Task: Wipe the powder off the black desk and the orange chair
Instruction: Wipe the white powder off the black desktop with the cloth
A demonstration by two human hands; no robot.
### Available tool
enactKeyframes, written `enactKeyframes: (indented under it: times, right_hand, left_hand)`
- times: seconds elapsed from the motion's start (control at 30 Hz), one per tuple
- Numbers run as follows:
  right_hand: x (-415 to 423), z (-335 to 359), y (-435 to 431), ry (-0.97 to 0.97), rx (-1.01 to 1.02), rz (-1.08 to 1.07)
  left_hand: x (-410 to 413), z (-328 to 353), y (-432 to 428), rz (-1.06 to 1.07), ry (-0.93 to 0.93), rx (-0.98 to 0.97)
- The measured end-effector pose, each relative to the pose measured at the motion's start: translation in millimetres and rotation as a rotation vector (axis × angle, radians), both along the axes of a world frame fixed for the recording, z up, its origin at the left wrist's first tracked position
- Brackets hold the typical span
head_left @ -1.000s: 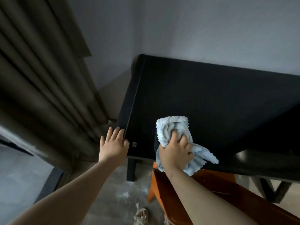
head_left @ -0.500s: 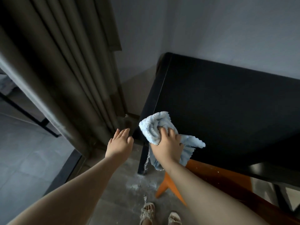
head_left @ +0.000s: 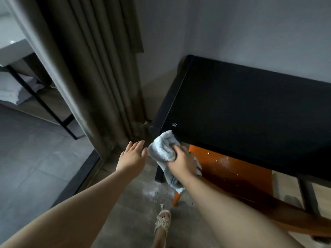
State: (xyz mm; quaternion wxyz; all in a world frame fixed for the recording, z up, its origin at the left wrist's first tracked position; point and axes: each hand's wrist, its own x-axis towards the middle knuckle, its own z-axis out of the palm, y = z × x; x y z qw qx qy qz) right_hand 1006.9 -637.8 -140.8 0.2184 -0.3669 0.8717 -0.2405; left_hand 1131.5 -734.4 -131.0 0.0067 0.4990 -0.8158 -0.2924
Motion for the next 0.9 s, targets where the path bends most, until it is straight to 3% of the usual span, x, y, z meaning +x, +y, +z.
enactKeyframes:
  times: [0.1, 0.23, 0.33, 0.57, 0.73, 0.9]
  right_hand:
    - [10.0, 9.1, 15.1, 0.047, -0.157, -0.047]
    - [19.2, 22.7, 34.1, 0.132, -0.209, -0.011]
    - [18.1, 28.2, 42.3, 0.155, -0.355, -0.162]
    - [33.9, 32.0, 28.3, 0.062, -0.195, -0.088]
    - [47.4, 36.5, -5.4, -0.01, -0.247, -0.202]
    - [42.8, 38.9, -34.3, 0.044, -0.3, -0.288]
  left_hand:
    - [10.2, 2.7, 20.2, -0.016, 0.001, 0.002]
    - [17.6, 6.1, 41.0, -0.016, 0.028, 0.013]
    - [20.4, 14.4, 45.2, -0.043, 0.014, -0.007]
    - [31.9, 25.5, 22.9, -0.09, 0.046, -0.038]
    - [39.0, 25.0, -21.0, -0.116, 0.074, 0.007]
    - [36.5, 25.2, -68.7, -0.175, 0.091, -0.043]
